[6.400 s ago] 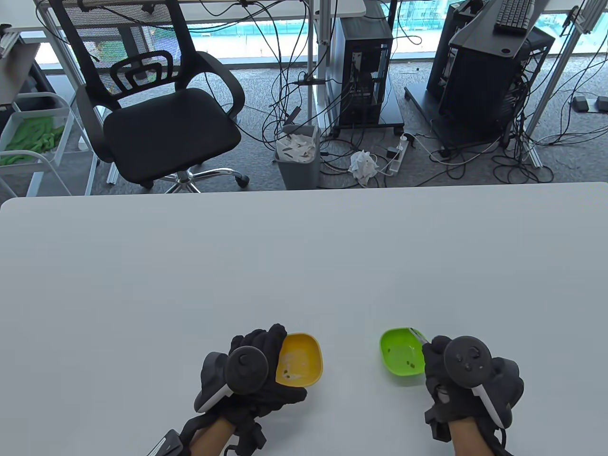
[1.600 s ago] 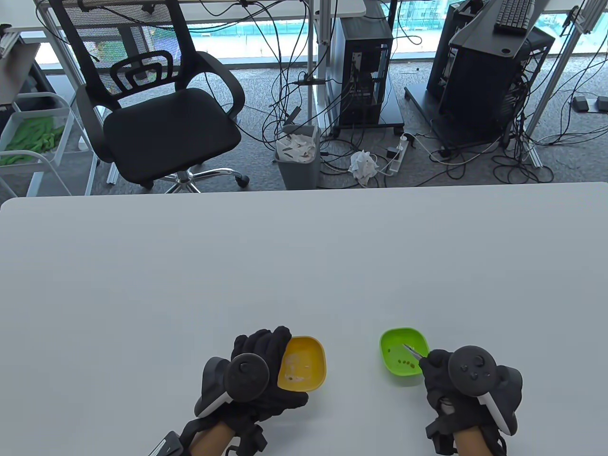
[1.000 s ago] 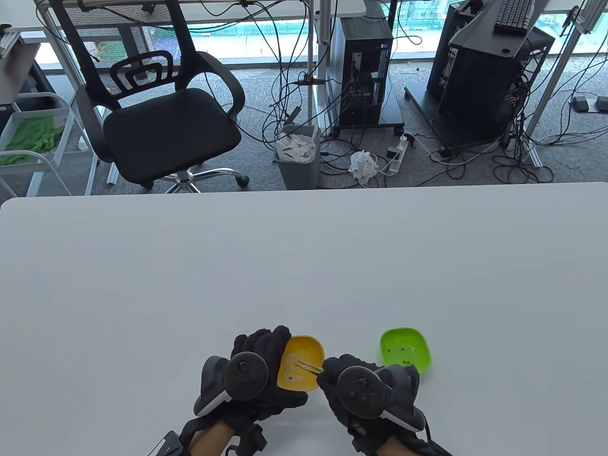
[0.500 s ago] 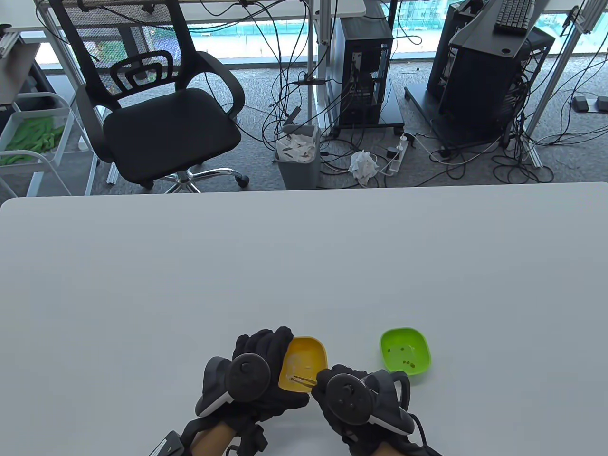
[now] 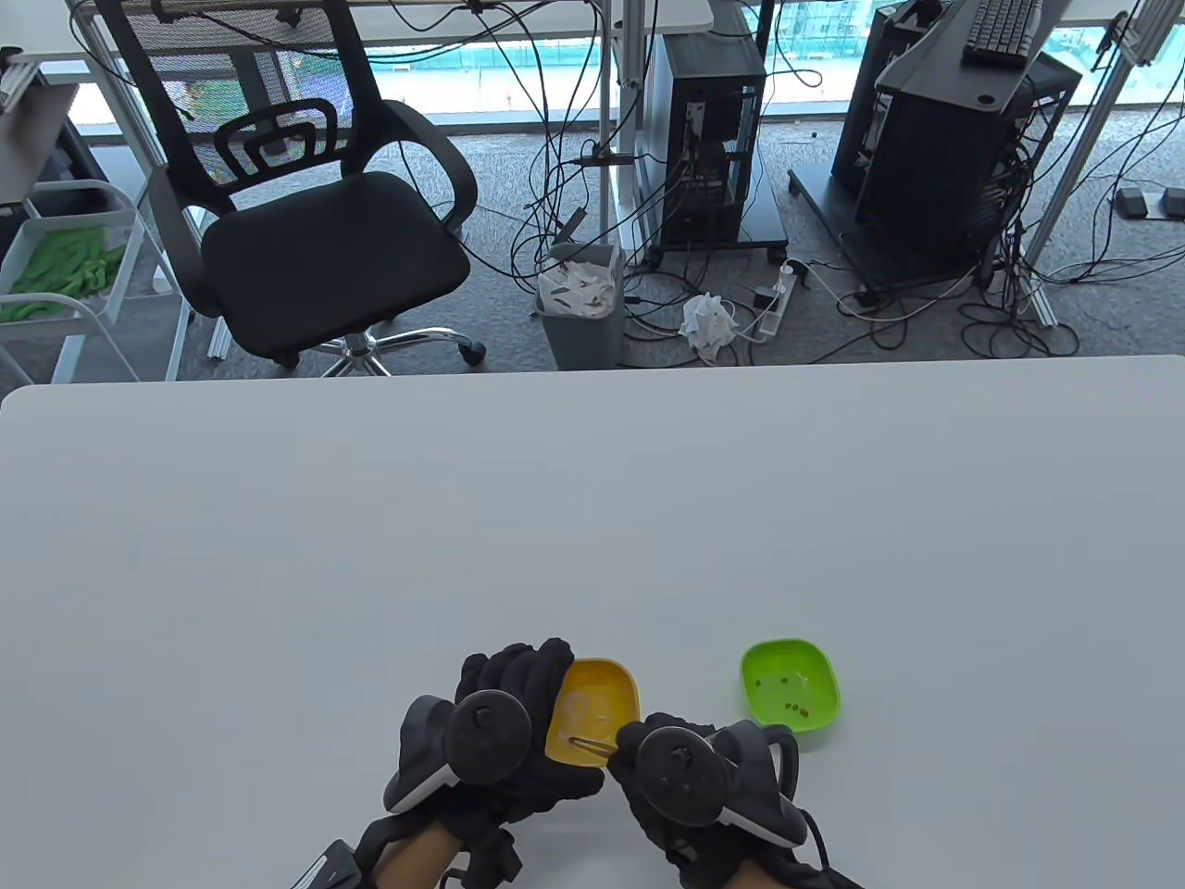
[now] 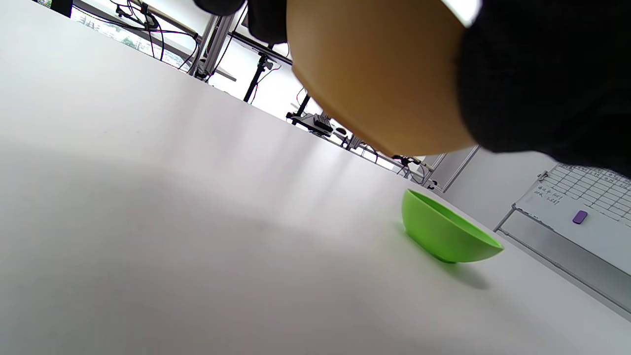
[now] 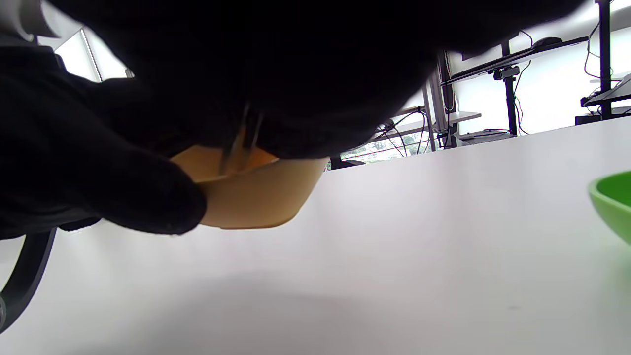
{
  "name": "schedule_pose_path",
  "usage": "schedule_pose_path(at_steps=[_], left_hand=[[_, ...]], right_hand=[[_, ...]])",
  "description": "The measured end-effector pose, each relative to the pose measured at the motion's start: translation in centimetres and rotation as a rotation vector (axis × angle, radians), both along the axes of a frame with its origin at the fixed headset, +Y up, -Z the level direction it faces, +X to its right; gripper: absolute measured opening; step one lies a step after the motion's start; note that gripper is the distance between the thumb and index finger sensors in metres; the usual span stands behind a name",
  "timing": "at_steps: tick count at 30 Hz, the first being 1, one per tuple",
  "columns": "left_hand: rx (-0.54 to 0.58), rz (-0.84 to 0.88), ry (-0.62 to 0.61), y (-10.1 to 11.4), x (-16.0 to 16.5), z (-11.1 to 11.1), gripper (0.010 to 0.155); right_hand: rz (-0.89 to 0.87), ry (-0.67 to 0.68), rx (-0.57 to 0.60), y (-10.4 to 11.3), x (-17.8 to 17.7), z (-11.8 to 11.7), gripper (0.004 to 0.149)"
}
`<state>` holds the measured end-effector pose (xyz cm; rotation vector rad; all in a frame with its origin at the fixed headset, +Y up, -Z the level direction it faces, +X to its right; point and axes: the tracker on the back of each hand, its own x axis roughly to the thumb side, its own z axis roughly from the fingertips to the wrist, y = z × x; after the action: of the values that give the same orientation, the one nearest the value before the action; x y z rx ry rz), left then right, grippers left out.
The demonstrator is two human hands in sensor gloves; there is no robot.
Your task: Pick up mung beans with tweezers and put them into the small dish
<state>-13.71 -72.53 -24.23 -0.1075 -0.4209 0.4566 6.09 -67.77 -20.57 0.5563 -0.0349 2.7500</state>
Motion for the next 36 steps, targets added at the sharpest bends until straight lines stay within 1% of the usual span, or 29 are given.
schedule_pose_path(at_steps=[4, 8, 10, 11, 14, 15, 16, 18, 20, 21, 23, 26, 36], left_hand=[[0.001, 0.004, 0.001, 0.0, 0.0, 0.0, 0.124], [0.0, 0.009, 0.007, 0.0, -0.1, 0.0, 0.124], [-0.003, 0.01, 0.013, 0.0, -0.2, -0.1, 0.123], [-0.004, 0.013, 0.015, 0.0, -0.2, -0.1, 0.123], [-0.003, 0.022, 0.02, 0.1, -0.4, -0.1, 0.123], [-0.004, 0.024, 0.019, 0.1, -0.4, -0.1, 0.123], [-0.004, 0.023, 0.019, 0.1, -0.4, -0.1, 0.123], [-0.003, 0.024, 0.013, 0.1, -0.4, -0.1, 0.123], [0.0, 0.02, 0.011, 0.1, -0.4, -0.1, 0.123], [0.001, 0.022, 0.009, 0.1, -0.4, -0.1, 0.123], [0.002, 0.023, 0.012, 0.1, -0.4, -0.1, 0.123], [-0.001, 0.034, 0.012, 0.1, -0.5, -0.1, 0.123], [-0.003, 0.024, 0.001, 0.0, -0.4, -0.1, 0.123]], right_hand=[[-0.054, -0.042, 0.029, 0.8, 1.4, 0.1, 0.035], [-0.105, -0.113, 0.065, 1.9, 4.0, 0.1, 0.035], [-0.13, -0.184, 0.09, 2.7, 6.2, -0.1, 0.035], [-0.13, -0.202, 0.1, 2.8, 6.7, -0.1, 0.035], [-0.12, -0.347, 0.138, 3.6, 10.6, -0.4, 0.035], [-0.108, -0.4, 0.129, 3.6, 11.9, -0.5, 0.035], [-0.103, -0.418, 0.124, 3.5, 12.3, -0.6, 0.035], [-0.079, -0.504, 0.094, 2.5, 14.3, -0.9, 0.035], [-0.062, -0.545, 0.053, 1.4, 15.2, -1.2, 0.035], [-0.073, -0.554, 0.01, 0.4, 15.8, -1.5, 0.035], [-0.097, -0.559, -0.028, -0.2, 16.2, -1.7, 0.035], [-0.082, -0.571, -0.024, -0.3, 16.5, -1.7, 0.035], [-0.066, -0.56, -0.071, -1.3, 16.1, -1.9, 0.035]])
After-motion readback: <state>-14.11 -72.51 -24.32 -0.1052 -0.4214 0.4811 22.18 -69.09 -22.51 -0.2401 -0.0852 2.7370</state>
